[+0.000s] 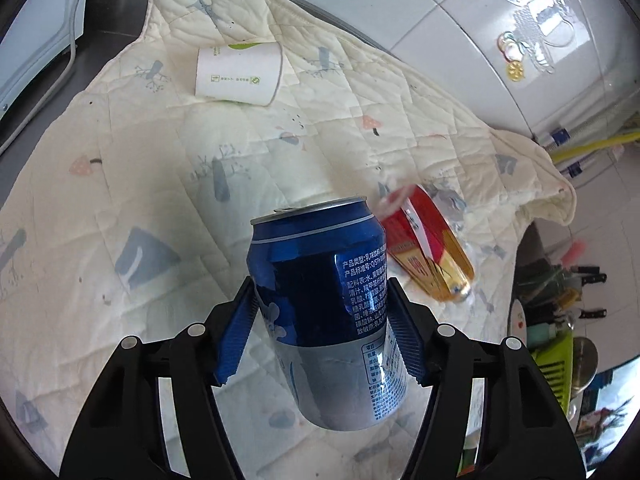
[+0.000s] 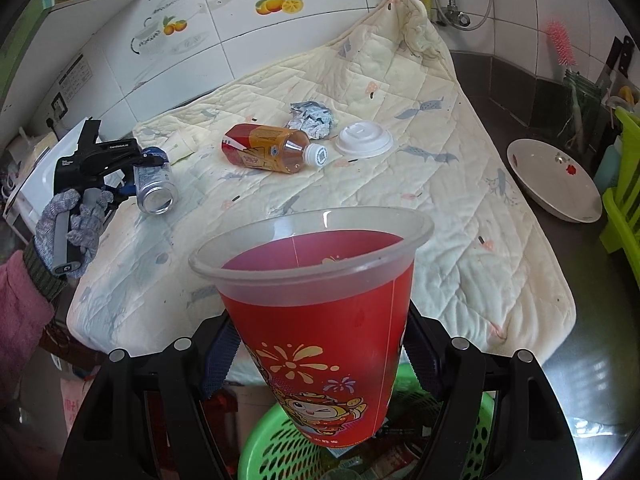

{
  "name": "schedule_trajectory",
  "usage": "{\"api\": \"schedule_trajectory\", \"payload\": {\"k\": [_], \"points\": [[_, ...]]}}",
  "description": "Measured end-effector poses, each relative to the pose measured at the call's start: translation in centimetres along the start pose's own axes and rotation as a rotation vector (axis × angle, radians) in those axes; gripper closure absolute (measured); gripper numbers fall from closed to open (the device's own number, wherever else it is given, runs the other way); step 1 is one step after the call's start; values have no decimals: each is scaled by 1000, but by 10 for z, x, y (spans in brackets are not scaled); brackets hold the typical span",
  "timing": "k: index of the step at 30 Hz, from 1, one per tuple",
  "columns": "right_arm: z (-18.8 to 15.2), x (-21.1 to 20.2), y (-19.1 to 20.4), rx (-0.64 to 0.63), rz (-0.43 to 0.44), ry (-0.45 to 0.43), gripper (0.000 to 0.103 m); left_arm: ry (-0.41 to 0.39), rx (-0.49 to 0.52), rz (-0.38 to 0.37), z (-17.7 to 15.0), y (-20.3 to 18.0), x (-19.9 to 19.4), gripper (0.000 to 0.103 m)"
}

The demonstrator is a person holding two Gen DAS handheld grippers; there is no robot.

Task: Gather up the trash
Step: 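Carry the red cup and blue can to the green basket and release both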

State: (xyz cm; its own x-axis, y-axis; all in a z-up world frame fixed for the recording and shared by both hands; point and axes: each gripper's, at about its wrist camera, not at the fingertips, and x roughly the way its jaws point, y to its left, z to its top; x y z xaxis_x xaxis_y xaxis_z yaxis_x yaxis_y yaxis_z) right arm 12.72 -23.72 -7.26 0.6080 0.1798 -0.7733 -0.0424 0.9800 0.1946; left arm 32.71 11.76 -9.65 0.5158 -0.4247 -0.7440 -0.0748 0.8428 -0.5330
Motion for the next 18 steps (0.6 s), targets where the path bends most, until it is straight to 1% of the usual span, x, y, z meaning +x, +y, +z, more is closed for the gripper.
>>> {"api": "schedule_trajectory", "payload": {"k": [3, 10, 14, 18], "points": [[-10, -12, -2, -6, 6, -6, 32, 0, 41, -24, -28, -13, -16, 40], [-35, -37, -4, -19, 9, -8, 32, -19, 139, -70, -81, -42, -56, 40], [-50, -48, -4, -38, -7, 3, 32, -20, 184, -91, -106, -57, -73, 40], [-67, -52, -10, -34, -27, 35, 32, -2, 226, -116, -132, -70, -82, 40]]}}
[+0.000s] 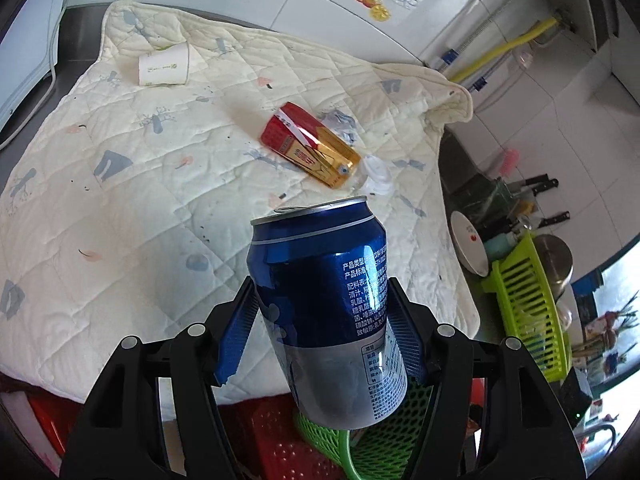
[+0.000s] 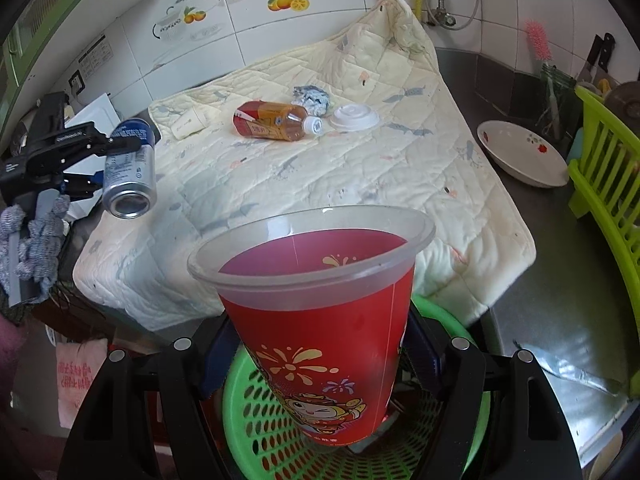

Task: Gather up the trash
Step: 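Carry the red cup and blue can to the green basket and release both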

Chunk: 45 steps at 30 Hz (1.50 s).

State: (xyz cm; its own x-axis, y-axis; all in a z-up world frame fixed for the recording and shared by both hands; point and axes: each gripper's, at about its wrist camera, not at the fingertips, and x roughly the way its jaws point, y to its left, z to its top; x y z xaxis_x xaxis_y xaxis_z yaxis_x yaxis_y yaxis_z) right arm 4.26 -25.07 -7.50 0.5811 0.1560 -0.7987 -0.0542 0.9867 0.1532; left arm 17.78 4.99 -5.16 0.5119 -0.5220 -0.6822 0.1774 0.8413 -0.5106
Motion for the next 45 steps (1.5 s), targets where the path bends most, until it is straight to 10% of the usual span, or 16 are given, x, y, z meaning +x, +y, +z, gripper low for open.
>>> {"api": "schedule_trajectory", "payload": {"k": [20, 45], "points": [[-53, -16, -40, 115, -58, 45, 25, 152, 265, -74, -94, -98, 20, 40], [-66, -43, -56, 149, -29, -3, 11, 246, 339, -81, -132, -133, 43, 40]]}}
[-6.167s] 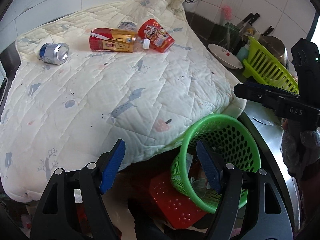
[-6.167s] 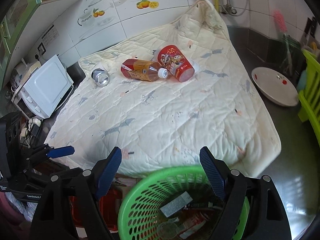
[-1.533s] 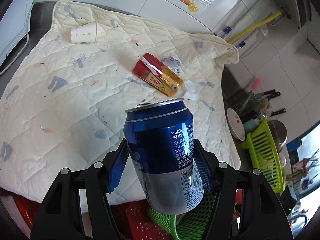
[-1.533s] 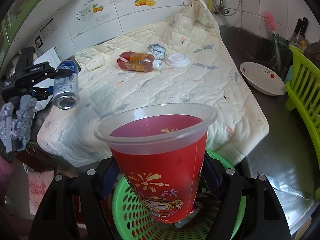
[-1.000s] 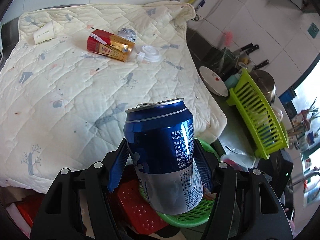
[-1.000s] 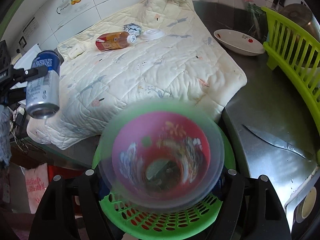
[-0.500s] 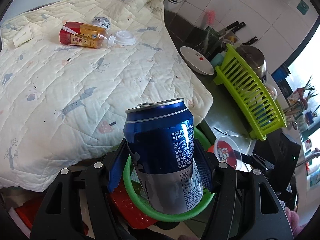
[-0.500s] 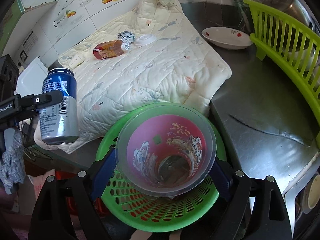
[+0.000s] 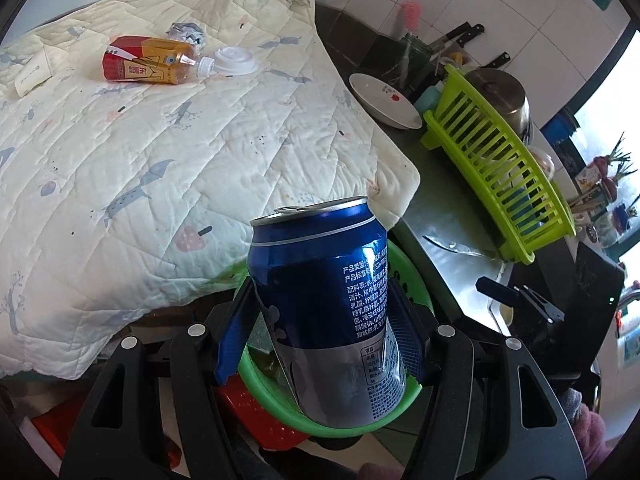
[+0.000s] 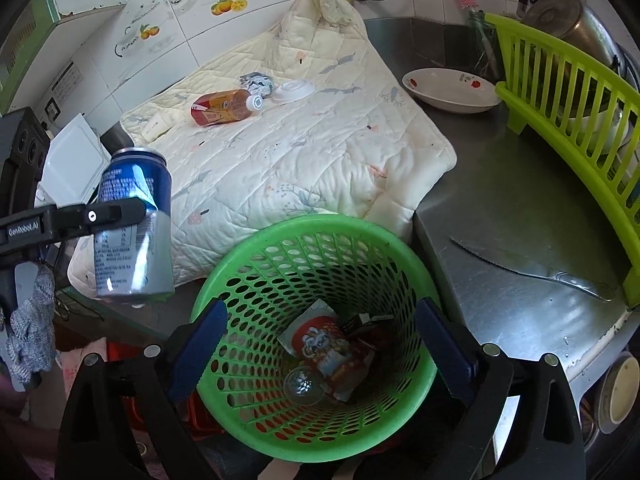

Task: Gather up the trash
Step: 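Carry the red cup and blue can to the green basket and release both, then move the right tool to the crumpled white-blue paper and grasp it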

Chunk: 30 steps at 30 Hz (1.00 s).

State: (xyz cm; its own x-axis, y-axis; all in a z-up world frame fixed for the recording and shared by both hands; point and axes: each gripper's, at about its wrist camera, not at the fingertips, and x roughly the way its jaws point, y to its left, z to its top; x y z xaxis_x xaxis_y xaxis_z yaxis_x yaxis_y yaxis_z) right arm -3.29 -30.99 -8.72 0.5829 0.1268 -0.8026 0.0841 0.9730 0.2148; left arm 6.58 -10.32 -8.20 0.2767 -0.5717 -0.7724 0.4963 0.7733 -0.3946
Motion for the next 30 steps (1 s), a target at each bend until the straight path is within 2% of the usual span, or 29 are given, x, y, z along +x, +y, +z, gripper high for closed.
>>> {"api": "schedule_trajectory", "payload": {"k": [11, 13, 16, 30], "points": [[-2, -11, -13, 36, -12, -30, 11, 103, 65, 27, -17, -14, 31, 39], [-2, -12, -14, 42, -10, -33, 11, 113, 69, 31, -19, -15, 33, 32], [-1, -12, -13, 43, -6, -36, 11, 122, 74, 32, -22, -15, 33, 28], [15, 2, 5, 9, 20, -33, 11, 73, 10, 70, -15, 13, 14, 28]]}}
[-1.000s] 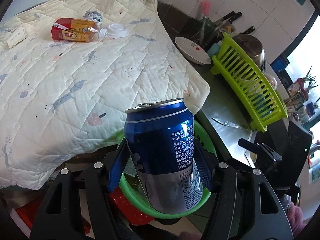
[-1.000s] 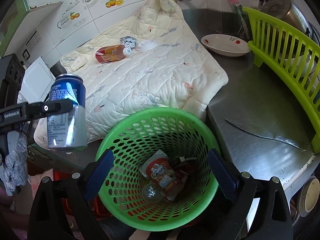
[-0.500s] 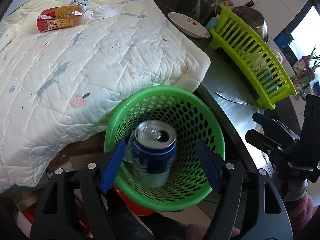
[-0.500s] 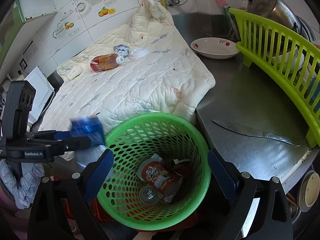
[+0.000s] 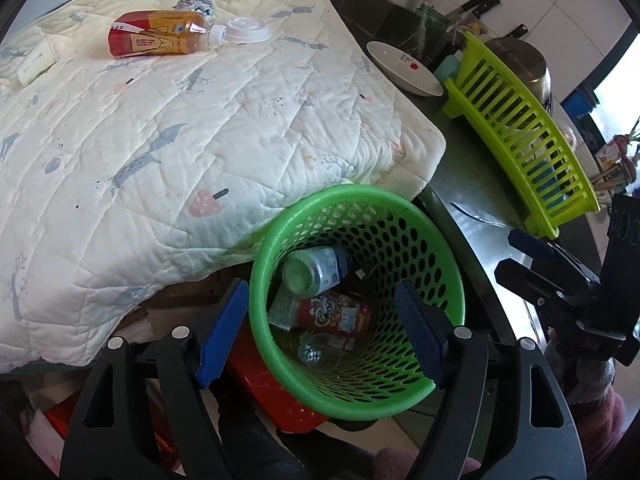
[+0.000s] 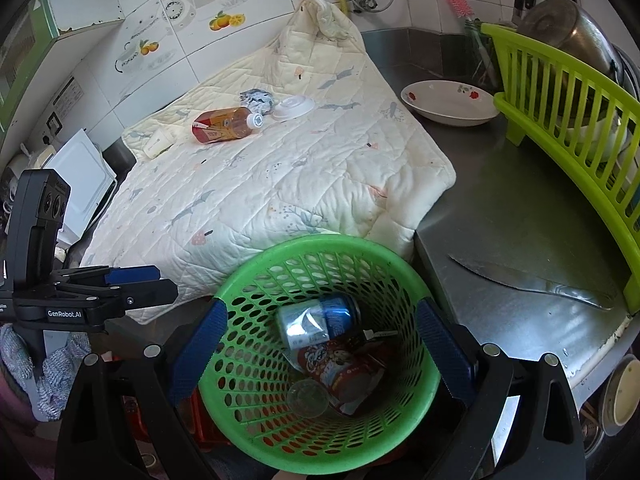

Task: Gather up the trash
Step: 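Move the right tool to the crumpled white-blue paper and grasp it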

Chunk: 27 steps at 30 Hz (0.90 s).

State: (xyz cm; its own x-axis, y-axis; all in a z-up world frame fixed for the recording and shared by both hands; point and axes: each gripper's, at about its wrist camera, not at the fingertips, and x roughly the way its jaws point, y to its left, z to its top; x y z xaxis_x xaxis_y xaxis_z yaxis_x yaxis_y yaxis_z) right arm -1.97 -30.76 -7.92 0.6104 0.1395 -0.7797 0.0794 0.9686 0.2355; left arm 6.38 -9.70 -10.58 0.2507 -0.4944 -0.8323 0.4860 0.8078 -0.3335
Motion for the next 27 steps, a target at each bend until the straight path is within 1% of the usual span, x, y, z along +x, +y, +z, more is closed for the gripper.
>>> {"api": "schedule_trajectory", "payload": {"k": [7, 14, 20, 27], "points": [[18, 13, 11, -22, 16, 9, 11, -49, -49, 38, 9, 25, -15, 28], [52, 34, 35, -81, 38, 16, 11, -97, -106, 79, 21, 60, -32, 28], [93, 57, 58, -115, 63, 5, 11, -121, -149, 100, 31, 94, -43, 28], [156, 96, 87, -125, 83, 1, 12, -135, -158, 116, 41, 128, -49, 28]]}}
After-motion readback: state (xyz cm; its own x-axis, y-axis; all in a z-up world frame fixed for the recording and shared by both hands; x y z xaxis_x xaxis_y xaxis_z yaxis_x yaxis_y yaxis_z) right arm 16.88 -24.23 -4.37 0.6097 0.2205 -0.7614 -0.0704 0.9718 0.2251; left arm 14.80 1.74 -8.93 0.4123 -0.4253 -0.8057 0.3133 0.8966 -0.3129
